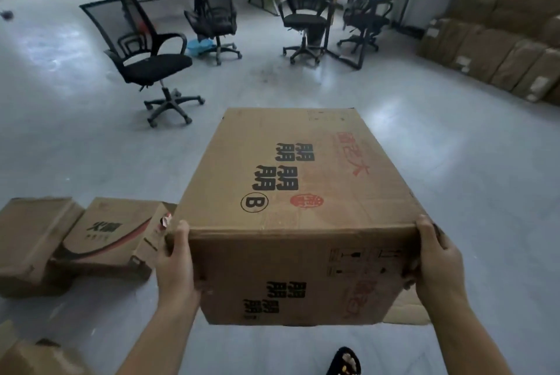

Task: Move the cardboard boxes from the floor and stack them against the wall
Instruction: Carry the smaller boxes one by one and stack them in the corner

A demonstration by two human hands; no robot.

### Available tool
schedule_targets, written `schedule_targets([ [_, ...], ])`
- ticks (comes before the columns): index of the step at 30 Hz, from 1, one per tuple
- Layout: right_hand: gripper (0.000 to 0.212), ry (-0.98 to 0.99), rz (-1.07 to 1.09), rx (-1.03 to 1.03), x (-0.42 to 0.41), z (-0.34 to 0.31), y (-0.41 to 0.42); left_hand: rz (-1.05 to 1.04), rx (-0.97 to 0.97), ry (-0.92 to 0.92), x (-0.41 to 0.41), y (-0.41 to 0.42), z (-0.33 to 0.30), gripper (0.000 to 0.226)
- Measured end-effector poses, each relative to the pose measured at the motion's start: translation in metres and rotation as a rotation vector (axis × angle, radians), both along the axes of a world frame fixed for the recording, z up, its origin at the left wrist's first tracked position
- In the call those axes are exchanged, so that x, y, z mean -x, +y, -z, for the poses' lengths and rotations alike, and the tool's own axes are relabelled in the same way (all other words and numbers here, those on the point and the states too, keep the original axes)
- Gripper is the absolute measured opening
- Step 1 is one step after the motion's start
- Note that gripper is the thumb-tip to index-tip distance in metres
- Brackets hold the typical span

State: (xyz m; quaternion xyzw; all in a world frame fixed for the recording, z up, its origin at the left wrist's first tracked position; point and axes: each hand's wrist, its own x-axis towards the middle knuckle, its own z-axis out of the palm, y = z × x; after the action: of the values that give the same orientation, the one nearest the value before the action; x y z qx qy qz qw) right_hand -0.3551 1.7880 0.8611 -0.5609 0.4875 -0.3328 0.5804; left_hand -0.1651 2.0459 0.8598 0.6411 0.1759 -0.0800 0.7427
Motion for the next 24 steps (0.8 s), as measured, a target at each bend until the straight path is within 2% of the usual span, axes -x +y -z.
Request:
schedule_targets([
  [6, 0.018, -0.067, 0.123, 0.037, 0.022, -0.031, -0.112, 0.108, -0.063, -0.034, -0.008, -0.135, -0.031, 0.031],
  [8, 0.018, -0.089, 0.164, 0.044, 0.026, -0.042, -0.151, 0.143, -0.030, -0.057, -0.013, -0.178, -0.037, 0.031],
  [13, 0.021, -0.068, 0.232, 0.120, 0.035, -0.066, -0.235, 0.236, 0.024, -0.025, -0.020, -0.277, -0.046, 0.050],
  [18, 0.029, -0.032, 0.320, 0.149, 0.042, -0.065, -0.310, 0.319, 0.059, -0.012, -0.027, -0.368, -0.050, 0.044],
  [24, 0.022, -0.054, 0.427, 0.124, 0.022, -0.055, -0.409, 0.416, 0.055, -0.075, -0.063, -0.485, -0.049, 0.047],
])
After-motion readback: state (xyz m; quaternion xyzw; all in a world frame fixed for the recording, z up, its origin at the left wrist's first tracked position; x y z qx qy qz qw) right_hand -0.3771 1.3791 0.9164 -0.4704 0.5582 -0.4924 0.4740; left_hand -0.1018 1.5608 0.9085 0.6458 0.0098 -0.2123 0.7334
